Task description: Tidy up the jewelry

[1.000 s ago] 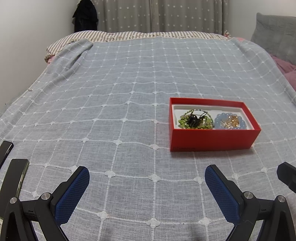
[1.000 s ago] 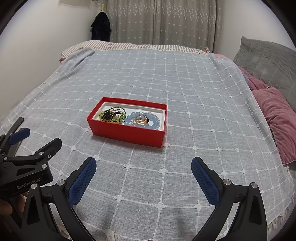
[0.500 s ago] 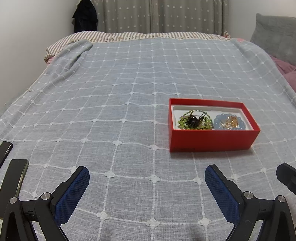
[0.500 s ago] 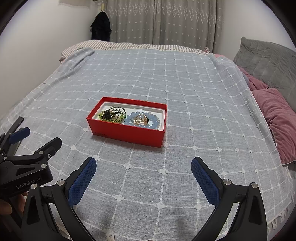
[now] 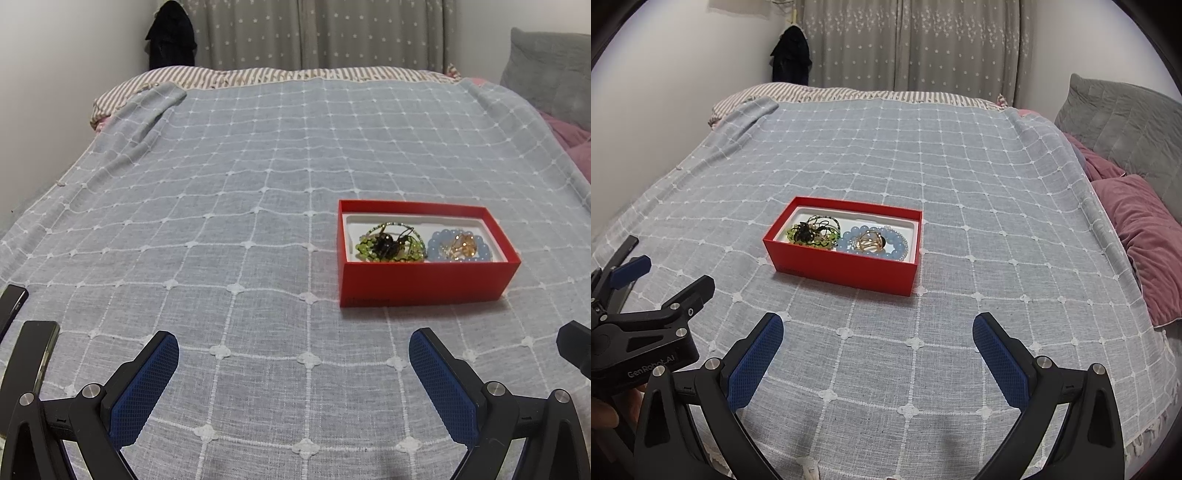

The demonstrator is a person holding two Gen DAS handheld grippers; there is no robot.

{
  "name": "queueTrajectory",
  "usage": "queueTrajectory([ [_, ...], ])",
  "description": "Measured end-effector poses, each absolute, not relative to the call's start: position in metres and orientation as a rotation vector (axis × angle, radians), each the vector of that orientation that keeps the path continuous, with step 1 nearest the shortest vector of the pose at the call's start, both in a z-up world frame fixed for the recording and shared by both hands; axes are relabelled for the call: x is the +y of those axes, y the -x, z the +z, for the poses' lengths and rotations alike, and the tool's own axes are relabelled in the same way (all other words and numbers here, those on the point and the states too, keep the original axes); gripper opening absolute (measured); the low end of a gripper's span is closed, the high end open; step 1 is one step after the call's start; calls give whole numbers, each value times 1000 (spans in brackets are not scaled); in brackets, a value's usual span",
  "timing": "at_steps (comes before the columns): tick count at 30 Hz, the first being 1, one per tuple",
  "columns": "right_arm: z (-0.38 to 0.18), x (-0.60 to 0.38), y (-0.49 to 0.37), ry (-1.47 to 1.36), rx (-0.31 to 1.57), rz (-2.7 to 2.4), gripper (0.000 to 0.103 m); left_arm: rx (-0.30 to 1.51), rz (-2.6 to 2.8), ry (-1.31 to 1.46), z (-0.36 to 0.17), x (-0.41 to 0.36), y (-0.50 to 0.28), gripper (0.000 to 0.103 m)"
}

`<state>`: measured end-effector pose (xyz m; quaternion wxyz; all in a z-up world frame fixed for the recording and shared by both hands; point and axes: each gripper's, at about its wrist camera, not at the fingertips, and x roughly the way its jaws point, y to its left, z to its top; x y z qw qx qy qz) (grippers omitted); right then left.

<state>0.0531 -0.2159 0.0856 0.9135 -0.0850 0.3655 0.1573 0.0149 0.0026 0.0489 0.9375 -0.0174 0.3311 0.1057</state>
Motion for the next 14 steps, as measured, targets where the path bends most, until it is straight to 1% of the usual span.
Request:
queueTrajectory([
  [14,83,-215,-56,180,757,312,103,678,204,31,48,1,-16,102],
])
